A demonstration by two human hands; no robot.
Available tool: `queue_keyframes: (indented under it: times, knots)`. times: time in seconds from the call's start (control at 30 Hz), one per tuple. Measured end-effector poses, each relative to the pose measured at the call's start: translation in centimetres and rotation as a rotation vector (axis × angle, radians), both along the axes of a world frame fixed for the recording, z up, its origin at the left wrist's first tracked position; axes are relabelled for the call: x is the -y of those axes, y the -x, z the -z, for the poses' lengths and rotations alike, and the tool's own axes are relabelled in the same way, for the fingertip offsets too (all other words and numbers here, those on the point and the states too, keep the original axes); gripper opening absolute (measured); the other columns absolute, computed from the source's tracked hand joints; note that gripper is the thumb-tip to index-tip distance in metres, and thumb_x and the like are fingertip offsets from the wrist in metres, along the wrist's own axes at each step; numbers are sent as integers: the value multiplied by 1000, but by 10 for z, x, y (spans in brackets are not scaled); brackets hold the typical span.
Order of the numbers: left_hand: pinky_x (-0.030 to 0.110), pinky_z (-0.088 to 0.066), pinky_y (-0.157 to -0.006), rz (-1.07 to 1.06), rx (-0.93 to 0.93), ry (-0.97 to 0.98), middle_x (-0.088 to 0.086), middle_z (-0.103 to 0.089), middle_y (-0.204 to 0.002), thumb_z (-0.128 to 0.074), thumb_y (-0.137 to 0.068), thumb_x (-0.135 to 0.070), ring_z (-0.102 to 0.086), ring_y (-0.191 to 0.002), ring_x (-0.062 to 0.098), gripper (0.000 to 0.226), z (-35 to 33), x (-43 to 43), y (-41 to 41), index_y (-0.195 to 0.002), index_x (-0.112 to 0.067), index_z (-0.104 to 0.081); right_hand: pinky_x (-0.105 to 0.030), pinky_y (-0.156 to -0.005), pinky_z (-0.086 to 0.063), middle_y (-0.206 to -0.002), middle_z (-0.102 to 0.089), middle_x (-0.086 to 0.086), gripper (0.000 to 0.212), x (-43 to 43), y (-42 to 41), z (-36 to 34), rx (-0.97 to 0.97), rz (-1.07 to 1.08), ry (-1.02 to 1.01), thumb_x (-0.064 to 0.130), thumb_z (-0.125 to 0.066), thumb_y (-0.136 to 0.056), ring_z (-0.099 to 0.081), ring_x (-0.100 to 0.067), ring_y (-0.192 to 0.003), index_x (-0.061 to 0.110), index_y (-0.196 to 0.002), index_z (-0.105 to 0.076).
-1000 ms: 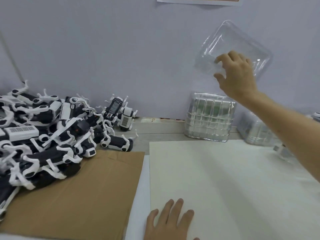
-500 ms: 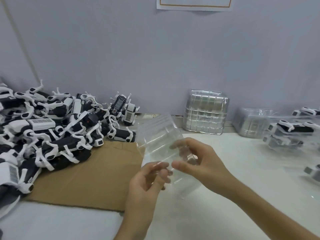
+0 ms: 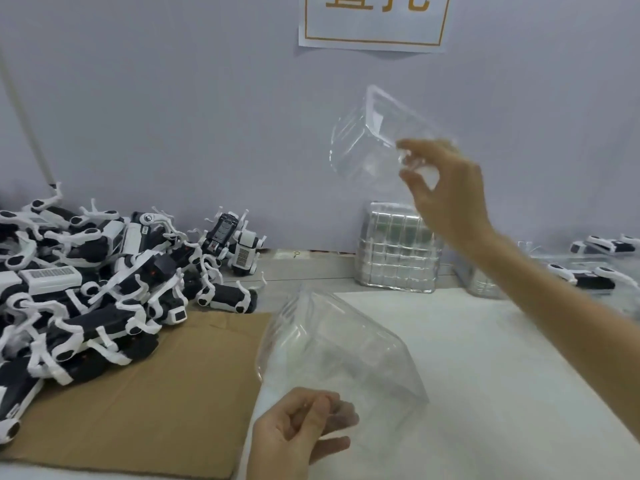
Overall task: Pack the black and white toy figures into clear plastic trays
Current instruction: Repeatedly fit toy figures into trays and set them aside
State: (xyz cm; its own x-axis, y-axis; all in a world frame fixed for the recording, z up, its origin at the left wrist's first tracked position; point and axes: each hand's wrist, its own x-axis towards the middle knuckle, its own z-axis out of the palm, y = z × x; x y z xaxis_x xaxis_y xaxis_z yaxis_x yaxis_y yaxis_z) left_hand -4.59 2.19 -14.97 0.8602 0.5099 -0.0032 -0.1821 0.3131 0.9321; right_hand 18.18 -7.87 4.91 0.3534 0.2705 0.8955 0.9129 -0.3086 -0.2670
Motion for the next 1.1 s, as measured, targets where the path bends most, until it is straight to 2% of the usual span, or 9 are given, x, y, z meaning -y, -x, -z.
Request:
queue_keyframes:
  times: [0.13,0.3,0.37,0.53,0.63,0.7,0.83,1.03,1.1]
  knots:
    - [29,-57,-50,59,-22,-50,28,-72,-76,-65,-78,-12,-74,-70,34,20,2,0,-5,-67,2,-74,-44,-102,-42,-108,-69,-4,36,-21,-58,-22,109,177,112,4,-60,-92,-65,-22,-98,19,-124,-68]
    - [29,-56,-47,134,-95,-86,33,-69,-74,-57,-92,2,-73,-67,37,22,2,-18,-8,-74,10,-67,-43,-116,-18,-141,-55,-8,47,-38,-101,-2,-145,571,562,12,-56,-95,-44,-27,-135,21,-141,-52]
    - [28,-55,-47,137,-187,-188,32,-69,-73,-54,-94,6,-73,-65,35,22,0,-31,-8,-75,12,-63,-46,-113,-21,-144,-49,-11,54,-43,-96,8,-276,653,544,12,-56,-90,-42,-31,-134,19,-142,-48]
    - [31,-59,-55,166,-246,-155,26,-73,-78,-51,-97,4,-74,-74,32,21,0,-38,-6,-77,10,-56,-34,-98,-45,-122,-64,-2,36,-47,-32,26,-397,170,161,14,-59,-91,-60,-20,-111,23,-125,-62]
    - [33,-59,-56,145,-178,-20,26,-73,-83,-52,-97,-1,-75,-78,31,18,4,-29,-5,-84,10,-58,-9,-72,-44,-93,-72,11,17,-29,25,55,-504,-133,204,18,-62,-94,-64,-5,-86,29,-106,-68]
    - [33,-59,-54,93,-92,106,29,-72,-84,-54,-96,-1,-75,-75,32,17,5,-18,-7,-84,9,-60,-11,-70,-43,-85,-72,17,11,-9,60,81,-496,-229,279,29,-60,-96,-64,-2,-83,33,-96,-70]
    - [27,-56,-53,-15,-33,171,28,-72,-83,-59,-90,-3,-73,-67,26,15,5,-10,-9,-81,5,-67,-12,-81,-42,-93,-70,24,19,35,99,123,-497,-253,360,53,-60,-91,-64,-3,-94,38,-96,-70]
    - [27,-55,-59,61,-56,99,20,-74,-85,-73,-83,-2,-73,-76,23,8,-2,-3,0,-89,-2,-69,-11,-90,-35,-87,-70,24,17,67,112,153,-435,-203,249,27,-73,-84,-64,2,-91,41,-93,-72]
    - [35,-55,-61,37,-46,181,20,-73,-81,-62,-86,4,-73,-72,27,10,-6,-5,3,-94,-1,-61,-14,-93,-33,-89,-69,25,18,76,112,158,-325,-145,185,23,-75,-86,-64,5,-90,38,-95,-70]
